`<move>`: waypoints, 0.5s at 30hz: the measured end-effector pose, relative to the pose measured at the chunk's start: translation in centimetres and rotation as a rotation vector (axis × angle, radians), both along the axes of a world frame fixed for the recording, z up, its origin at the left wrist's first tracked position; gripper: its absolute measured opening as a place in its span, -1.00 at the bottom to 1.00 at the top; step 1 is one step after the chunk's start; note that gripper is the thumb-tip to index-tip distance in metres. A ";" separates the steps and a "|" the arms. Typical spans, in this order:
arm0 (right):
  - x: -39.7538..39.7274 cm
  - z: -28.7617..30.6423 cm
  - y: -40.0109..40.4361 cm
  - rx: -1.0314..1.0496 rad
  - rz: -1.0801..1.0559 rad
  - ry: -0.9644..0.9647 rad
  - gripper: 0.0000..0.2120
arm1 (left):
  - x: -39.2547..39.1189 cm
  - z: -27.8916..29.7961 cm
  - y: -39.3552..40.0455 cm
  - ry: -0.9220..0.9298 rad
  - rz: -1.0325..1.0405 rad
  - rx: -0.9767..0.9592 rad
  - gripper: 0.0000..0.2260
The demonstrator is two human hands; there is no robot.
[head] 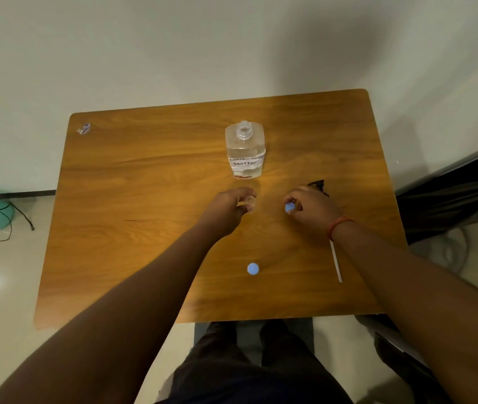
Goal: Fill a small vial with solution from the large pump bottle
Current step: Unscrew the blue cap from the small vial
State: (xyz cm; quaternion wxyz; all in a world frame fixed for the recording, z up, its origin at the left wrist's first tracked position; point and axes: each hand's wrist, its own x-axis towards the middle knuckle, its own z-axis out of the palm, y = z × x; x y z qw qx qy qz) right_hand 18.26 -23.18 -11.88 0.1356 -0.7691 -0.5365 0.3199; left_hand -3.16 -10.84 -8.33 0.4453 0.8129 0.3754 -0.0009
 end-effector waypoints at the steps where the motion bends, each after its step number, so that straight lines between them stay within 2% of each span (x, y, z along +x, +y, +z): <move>1: 0.0 -0.2 -0.1 -0.001 -0.007 0.004 -0.84 | 0.0 -0.3 -0.1 0.009 -0.004 -0.002 -0.74; 15: -0.6 -1.7 -1.0 -0.011 -0.034 0.022 -0.84 | 0.1 -2.2 -0.2 0.033 -0.002 -0.050 -0.72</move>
